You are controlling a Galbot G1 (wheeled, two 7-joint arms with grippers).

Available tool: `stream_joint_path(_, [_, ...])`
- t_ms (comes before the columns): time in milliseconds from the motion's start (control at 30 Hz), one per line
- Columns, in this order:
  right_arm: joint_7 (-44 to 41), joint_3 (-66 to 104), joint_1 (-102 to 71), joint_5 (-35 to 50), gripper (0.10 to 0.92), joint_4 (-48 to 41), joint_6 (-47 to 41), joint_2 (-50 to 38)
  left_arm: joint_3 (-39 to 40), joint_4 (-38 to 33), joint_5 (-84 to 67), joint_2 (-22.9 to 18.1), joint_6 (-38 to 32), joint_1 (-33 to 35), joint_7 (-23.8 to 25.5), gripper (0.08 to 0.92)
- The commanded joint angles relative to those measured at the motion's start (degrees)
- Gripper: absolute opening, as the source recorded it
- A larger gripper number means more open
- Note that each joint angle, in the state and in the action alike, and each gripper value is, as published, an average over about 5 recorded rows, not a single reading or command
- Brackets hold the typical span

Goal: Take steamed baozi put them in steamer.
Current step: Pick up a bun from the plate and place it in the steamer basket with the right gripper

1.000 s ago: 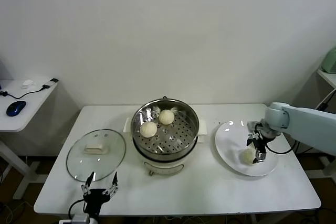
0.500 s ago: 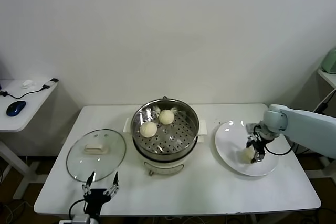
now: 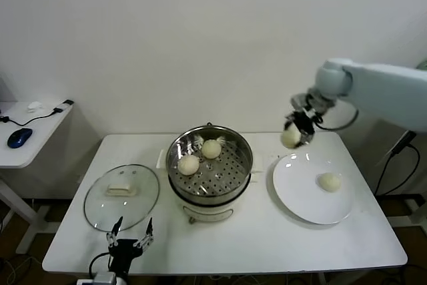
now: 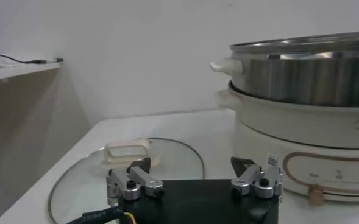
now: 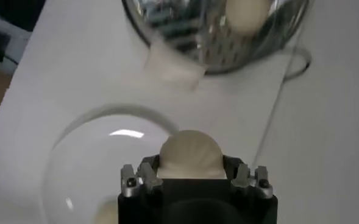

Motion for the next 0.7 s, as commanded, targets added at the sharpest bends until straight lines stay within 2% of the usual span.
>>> stream_joint_path(33, [0.8, 4.1, 4.4, -7.5, 0.687, 11.9, 14.4, 17.1, 0.1, 0.0, 0.0, 0.0, 0.1, -0.1, 0.0, 0.823])
stream_joint_path(300, [3.0, 3.7, -8.2, -20.0, 0.687, 6.9, 22.2, 20.4, -0.5, -0.5, 0.5, 0.0, -0.2, 1.1, -0.2, 0.823])
stream_joint_path(700, [6.2, 3.5, -17.0, -21.9, 0.687, 1.0, 19.9, 21.9, -1.0, -0.8, 0.8, -0.6, -0.3, 1.7, -0.2, 0.823])
